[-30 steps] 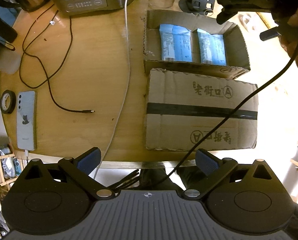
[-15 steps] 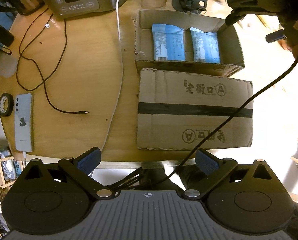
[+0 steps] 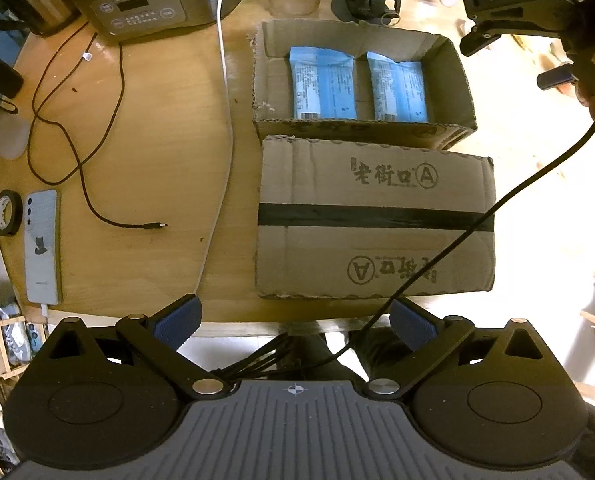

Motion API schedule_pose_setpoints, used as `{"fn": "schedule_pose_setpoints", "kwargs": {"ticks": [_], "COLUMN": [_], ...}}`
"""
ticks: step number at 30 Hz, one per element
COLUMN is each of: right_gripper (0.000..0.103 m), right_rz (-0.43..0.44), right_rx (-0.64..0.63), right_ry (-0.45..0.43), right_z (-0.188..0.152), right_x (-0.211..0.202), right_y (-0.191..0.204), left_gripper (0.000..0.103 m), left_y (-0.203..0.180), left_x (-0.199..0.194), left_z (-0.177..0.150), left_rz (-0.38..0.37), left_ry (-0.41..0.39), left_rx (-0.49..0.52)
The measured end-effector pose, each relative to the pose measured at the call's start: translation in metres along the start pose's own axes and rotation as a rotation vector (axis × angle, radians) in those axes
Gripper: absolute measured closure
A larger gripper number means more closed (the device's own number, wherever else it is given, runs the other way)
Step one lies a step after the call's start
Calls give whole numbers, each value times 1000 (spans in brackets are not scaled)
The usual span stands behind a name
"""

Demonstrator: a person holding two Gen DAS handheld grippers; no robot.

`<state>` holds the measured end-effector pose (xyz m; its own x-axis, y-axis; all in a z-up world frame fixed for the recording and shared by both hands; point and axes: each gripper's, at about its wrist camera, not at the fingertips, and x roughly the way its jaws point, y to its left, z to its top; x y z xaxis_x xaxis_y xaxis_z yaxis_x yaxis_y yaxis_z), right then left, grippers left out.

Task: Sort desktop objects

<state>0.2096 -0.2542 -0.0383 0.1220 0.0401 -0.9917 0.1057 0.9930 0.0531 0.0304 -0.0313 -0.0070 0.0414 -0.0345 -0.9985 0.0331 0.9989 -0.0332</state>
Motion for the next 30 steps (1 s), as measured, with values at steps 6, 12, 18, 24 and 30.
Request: {"fn": "schedule_pose_setpoints", "kwargs": {"ticks": [6,12,18,24,30], "right_gripper": [0,0,0,0,0], "right_rz": [6,12,17,17,17], "right_rx": [-1,-1,0,-1,-1], "right_ry": [1,4,9,11,12], "right_z": [-1,-3,-6,-7,-9], "right_x": [0,1,2,2,1], "right_y": [-3,-5,-5,-5,-6], "left_gripper": [0,0,0,0,0], "left_y": [-2,-2,2,8,12], "left_x": [0,1,0,0,-1], "left_z": [0,3,12,20,29], "left_rz": [3,8,18,31,41], "left_ry": [2,1,-10,-23,-35], "left_rx": [0,-3,-12,-20,-21]}}
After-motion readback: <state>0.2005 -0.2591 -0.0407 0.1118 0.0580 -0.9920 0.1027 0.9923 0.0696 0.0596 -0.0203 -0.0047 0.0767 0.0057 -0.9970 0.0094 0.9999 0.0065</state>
